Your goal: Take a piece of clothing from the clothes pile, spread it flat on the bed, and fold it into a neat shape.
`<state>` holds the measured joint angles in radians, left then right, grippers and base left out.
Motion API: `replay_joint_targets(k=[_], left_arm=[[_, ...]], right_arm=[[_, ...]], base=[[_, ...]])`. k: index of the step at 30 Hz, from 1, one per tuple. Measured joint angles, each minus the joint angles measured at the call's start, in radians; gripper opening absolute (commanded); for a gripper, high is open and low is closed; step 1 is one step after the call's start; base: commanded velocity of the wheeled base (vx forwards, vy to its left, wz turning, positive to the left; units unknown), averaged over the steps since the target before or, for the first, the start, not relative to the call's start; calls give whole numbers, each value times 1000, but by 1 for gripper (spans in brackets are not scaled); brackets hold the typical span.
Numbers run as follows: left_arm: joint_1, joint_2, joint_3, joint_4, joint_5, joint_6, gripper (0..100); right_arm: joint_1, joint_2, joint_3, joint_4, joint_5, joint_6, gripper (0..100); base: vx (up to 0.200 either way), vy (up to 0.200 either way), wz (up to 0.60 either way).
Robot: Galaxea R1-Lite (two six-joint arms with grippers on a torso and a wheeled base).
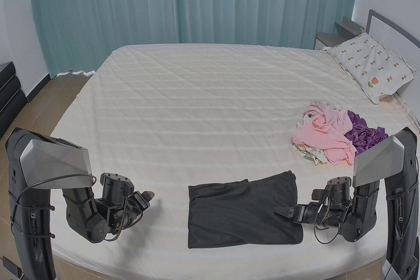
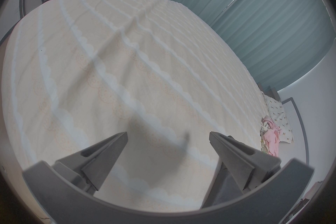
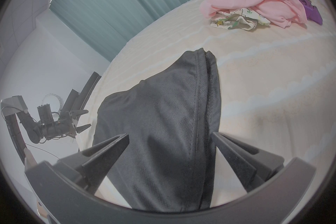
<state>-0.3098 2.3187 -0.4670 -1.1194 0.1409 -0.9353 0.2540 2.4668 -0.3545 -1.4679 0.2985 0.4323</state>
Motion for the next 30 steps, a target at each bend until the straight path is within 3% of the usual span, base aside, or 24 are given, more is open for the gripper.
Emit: replay_joint_targets(k=[10,21,30], left_arm=[[1,1,-2,0,0,0,100],[4,4,-8,0,0,0,100],[8,4,-3,0,0,0,100]], right_arm=[[-15,24,-27,9,-12,-11,100],[33,26,-69,88,-3,-15,100],[54,37,-121,123,-83,-33,100]], base=[[0,0,0],[0,0,0],[0,0,0]])
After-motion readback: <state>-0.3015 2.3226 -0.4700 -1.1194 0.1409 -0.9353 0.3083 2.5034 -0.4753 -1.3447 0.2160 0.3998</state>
